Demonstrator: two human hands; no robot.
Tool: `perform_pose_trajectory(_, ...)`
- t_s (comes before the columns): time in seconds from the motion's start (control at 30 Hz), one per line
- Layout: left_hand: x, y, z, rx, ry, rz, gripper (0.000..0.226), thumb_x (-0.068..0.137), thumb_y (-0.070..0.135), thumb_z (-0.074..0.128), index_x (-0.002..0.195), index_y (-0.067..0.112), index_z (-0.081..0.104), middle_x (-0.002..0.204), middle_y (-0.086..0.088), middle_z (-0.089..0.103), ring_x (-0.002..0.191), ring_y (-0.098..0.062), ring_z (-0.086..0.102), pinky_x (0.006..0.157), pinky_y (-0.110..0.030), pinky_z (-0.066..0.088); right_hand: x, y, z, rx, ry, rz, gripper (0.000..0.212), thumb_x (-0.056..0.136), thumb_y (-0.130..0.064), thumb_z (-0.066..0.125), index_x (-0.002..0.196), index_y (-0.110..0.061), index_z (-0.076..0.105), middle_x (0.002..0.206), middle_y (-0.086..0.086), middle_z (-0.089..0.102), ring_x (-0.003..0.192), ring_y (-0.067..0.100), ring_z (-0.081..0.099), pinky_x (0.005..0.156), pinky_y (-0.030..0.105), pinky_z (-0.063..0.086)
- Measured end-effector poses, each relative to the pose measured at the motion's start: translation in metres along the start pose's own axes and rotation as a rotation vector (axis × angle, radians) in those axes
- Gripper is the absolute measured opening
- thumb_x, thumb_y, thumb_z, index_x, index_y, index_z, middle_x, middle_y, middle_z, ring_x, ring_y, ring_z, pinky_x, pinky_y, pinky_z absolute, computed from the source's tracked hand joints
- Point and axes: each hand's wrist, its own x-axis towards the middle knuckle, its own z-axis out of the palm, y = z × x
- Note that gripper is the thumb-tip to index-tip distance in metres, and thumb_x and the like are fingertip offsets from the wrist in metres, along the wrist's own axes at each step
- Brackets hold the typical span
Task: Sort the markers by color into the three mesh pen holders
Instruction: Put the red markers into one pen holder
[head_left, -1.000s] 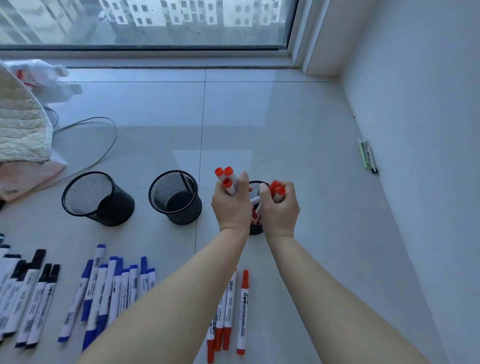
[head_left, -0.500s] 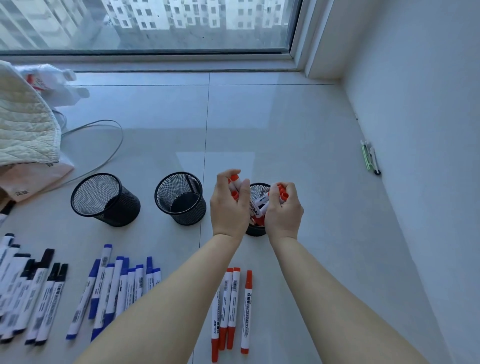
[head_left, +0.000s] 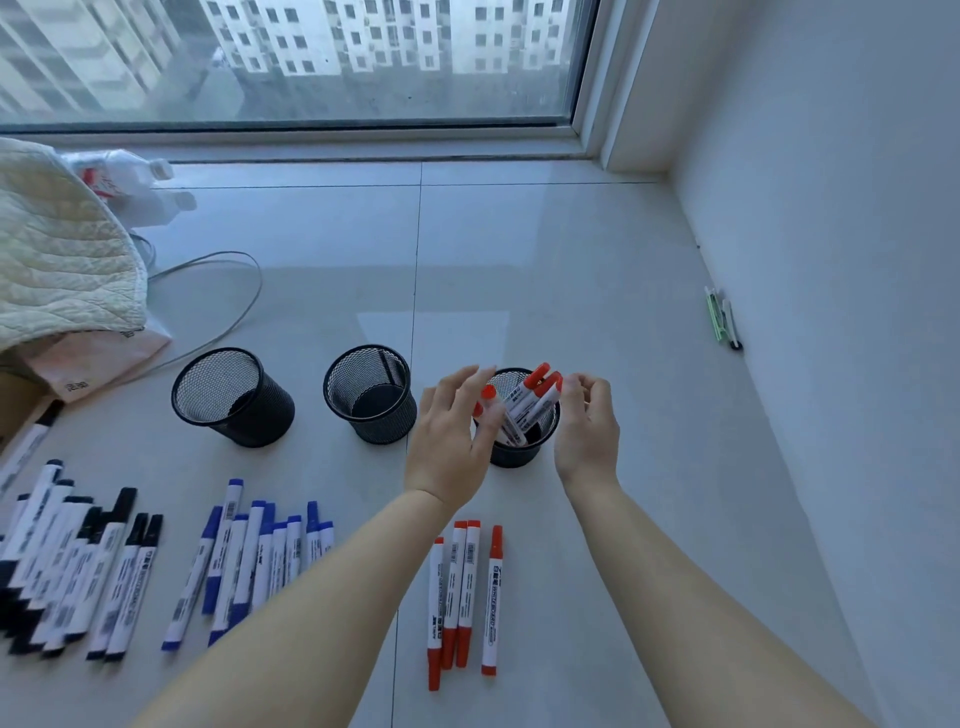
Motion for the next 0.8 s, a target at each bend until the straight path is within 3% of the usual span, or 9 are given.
perform_pose_trajectory(0.07, -0.012, 0.000, -0.005, -0.068, 0.035, -0.058, 0.045, 0.092, 0.037, 0.043, 0.134, 0.022, 0.045, 0.131, 0.004, 0.045, 0.121, -0.012, 0.036, 0.099, -0.012, 0.020, -0.013, 0.008, -0.004, -0.047, 0.107, -0.017, 0.009, 0.094, -0.031, 0.044, 0.097, -0.023, 0.047, 0.100, -0.006, 0.054, 0.085, 0.006, 0.054, 0.070, 0.019, 0.037)
perform_pose_trajectory(0.2, -0.053, -0.009, -0.009, -0.137, 0.116, -0.258, 0.035, 0.094, 0.025, 0.046, 0.128, 0.016, 0.046, 0.118, 0.003, 0.045, 0.109, -0.014, 0.045, 0.096, -0.029, 0.038, -0.049, 0.039, -0.013, -0.186, 0.180, -0.016, 0.010, 0.093, -0.023, 0.046, 0.100, -0.017, 0.048, 0.098, 0.003, 0.055, 0.088, 0.023, 0.053, 0.076, 0.036, 0.043)
perform_pose_trajectory(0.33, -0.096, -0.026, -0.007, -0.035, -0.049, -0.495, 0.036, 0.093, 0.030, 0.048, 0.127, 0.020, 0.044, 0.117, 0.003, 0.047, 0.103, -0.011, 0.048, 0.084, -0.026, 0.042, -0.092, 0.073, -0.015, -0.320, -0.035, 0.022, 0.007, 0.089, -0.018, 0.049, 0.096, -0.017, 0.051, 0.076, -0.002, 0.055, 0.076, 0.022, 0.054, 0.065, 0.029, 0.040)
perform_pose_trajectory(0.43, -0.117, -0.033, -0.005, 0.052, -0.219, -0.583, 0.045, 0.090, 0.040, 0.051, 0.129, 0.020, 0.041, 0.124, 0.002, 0.046, 0.105, -0.011, 0.049, 0.086, -0.028, 0.047, -0.115, 0.092, -0.013, -0.440, -0.171, -0.003, 0.008, 0.088, -0.018, 0.051, 0.094, -0.017, 0.054, 0.068, -0.008, 0.055, 0.068, 0.019, 0.055, 0.060, 0.027, 0.041)
perform_pose_trajectory(0.53, -0.123, -0.036, -0.002, 0.135, -0.285, -0.610, 0.054, 0.086, 0.052, 0.051, 0.126, 0.018, 0.040, 0.120, 0.003, 0.045, 0.101, -0.011, 0.051, 0.076, -0.026, 0.047, -0.124, 0.097, -0.011, -0.545, -0.256, 0.030, 0.013, 0.088, -0.028, 0.053, 0.099, -0.020, 0.053, 0.077, -0.007, 0.059, 0.073, 0.017, 0.057, 0.062, 0.027, 0.042)
perform_pose_trajectory(0.67, -0.132, -0.039, 0.001, 0.281, -0.335, -0.551, 0.047, 0.083, 0.053, 0.053, 0.114, 0.019, 0.041, 0.107, 0.004, 0.043, 0.086, -0.012, 0.048, 0.064, -0.025, 0.039, -0.124, 0.095, -0.004, -0.725, -0.328, 0.029, 0.029, 0.089, -0.040, 0.051, 0.109, -0.019, 0.051, 0.108, -0.001, 0.058, 0.097, 0.020, 0.057, 0.073, 0.029, 0.042)
perform_pose_trajectory(0.8, -0.139, -0.043, 0.003, 0.359, -0.346, -0.524, 0.040, 0.086, 0.048, 0.053, 0.103, 0.014, 0.042, 0.104, -0.002, 0.045, 0.083, -0.017, 0.046, 0.064, -0.027, 0.034, -0.121, 0.089, 0.005, -0.876, -0.381, 0.026, 0.039, 0.088, -0.044, 0.049, 0.111, -0.013, 0.047, 0.113, 0.003, 0.053, 0.100, 0.023, 0.056, 0.069, 0.029, 0.038)
